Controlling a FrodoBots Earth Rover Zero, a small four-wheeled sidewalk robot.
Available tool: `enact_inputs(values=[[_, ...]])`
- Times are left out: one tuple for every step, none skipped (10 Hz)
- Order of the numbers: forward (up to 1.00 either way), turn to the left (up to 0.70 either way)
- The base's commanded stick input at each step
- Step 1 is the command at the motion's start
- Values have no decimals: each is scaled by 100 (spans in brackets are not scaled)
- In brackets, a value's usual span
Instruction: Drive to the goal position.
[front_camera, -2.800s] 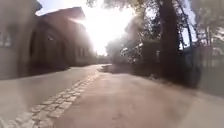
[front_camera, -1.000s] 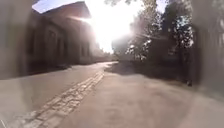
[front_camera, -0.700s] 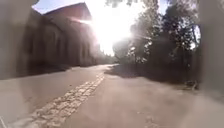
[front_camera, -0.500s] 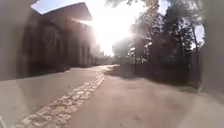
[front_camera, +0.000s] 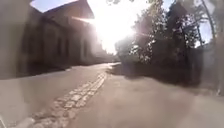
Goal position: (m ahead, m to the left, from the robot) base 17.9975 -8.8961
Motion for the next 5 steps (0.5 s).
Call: enact_inputs(values=[[85, -34], [85, -25], [85, -5], [85, 0], [85, 0]])
